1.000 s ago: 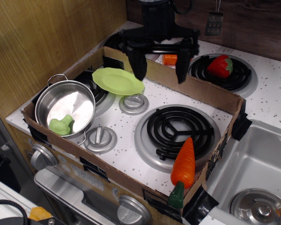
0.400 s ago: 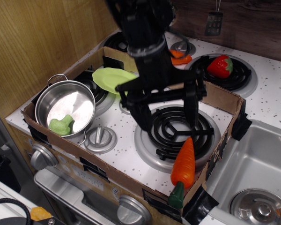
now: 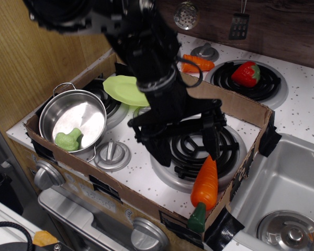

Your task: Put carrot on plate

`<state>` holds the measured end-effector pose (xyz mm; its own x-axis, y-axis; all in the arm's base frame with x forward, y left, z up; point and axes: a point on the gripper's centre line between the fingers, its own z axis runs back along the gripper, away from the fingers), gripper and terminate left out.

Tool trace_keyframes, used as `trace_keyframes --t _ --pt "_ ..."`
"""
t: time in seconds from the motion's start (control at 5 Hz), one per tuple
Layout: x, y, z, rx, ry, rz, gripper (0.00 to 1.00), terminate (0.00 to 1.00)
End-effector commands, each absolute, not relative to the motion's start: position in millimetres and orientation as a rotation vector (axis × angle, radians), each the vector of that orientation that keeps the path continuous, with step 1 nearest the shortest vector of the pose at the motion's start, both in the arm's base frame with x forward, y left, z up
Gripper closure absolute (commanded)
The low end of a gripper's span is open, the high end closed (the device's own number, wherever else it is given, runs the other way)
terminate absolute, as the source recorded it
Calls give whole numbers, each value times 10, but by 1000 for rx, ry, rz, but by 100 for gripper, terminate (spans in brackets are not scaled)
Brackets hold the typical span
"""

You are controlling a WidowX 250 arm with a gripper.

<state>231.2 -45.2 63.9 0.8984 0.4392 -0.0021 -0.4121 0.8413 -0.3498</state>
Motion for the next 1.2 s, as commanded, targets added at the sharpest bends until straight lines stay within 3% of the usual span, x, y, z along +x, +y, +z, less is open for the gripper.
trace_keyframes --t 0.0,0.4,0.6,1.0 --pt "2375 -561 353 -400 -122 436 0 0" --pt "2363 -671 215 -454 -114 434 0 0" --pt "2371 -658 220 -446 -116 432 100 0" --pt "2414 -667 377 -460 -106 466 100 0"
